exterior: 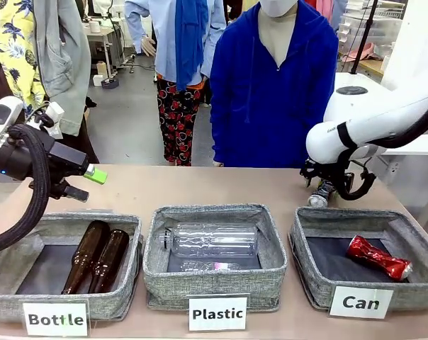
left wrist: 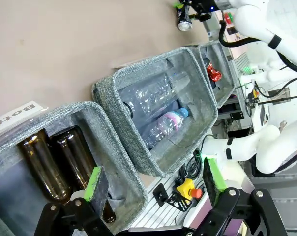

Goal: Sort the can waste into the basket.
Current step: Pick up the can waste from the table and place it in the right Fabric basket.

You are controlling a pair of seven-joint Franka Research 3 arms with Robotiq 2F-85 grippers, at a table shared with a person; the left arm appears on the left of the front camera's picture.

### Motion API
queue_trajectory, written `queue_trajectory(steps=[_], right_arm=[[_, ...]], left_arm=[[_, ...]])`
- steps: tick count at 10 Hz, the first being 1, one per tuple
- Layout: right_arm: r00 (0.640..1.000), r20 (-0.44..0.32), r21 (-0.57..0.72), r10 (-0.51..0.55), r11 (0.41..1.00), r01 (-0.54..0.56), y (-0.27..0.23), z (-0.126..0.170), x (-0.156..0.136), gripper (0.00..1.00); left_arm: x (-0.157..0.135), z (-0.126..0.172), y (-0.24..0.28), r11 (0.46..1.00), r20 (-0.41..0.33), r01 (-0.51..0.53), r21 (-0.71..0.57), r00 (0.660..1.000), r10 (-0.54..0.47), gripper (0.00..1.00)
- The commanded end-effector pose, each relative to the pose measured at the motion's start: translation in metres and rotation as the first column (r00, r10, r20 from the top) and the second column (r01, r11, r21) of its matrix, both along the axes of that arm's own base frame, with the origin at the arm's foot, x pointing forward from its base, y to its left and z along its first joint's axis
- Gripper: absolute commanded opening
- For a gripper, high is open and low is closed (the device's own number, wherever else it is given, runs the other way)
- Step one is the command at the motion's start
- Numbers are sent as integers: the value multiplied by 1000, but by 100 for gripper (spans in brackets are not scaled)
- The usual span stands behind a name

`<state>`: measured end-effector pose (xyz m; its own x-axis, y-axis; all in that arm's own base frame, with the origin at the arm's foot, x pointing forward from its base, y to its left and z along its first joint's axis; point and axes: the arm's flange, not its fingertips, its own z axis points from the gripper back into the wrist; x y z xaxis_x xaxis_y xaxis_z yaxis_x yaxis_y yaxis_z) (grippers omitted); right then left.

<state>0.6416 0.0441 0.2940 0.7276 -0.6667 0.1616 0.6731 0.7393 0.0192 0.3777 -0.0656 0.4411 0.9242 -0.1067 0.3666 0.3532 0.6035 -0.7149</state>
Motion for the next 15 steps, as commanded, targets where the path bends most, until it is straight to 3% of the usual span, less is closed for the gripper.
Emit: queue_trajectory(steps=[1, 4, 5, 6, 7, 8, 9, 15], right_arm=[[1000, -20, -36, 10, 999, -11, 0, 3, 14, 100], [999, -32, -38, 8, 999, -9, 1, 3, 13, 100], [999, -39, -49, 9, 999, -11, 1, 4, 13, 41], [999, -44, -59, 4, 998, -7, 1, 4, 13, 41], [999, -48, -60, 7, 998, -9, 0, 4, 12, 0], [999, -44, -62, 3, 998, -6, 0, 5, 12, 36], [999, -44, -63, 5, 998, -7, 1, 6, 11, 0], [999, -27, -66, 34, 997, -35, -3, 20, 2, 0]], left_arm=[[-2, 0, -1, 1000, -9, -6, -1, 1000, 6, 100], [-2, 0, -1, 1000, -9, -6, -1, 1000, 6, 100], [-2, 0, -1, 1000, -9, -6, -1, 1000, 6, 100], [-2, 0, -1, 1000, -9, -6, -1, 1000, 6, 100], [-2, 0, -1, 1000, -9, -6, -1, 1000, 6, 100], [-2, 0, -1, 1000, -9, -6, -1, 1000, 6, 100], [-2, 0, -1, 1000, -9, -6, -1, 1000, 6, 100], [-2, 0, -1, 1000, -9, -6, -1, 1000, 6, 100]])
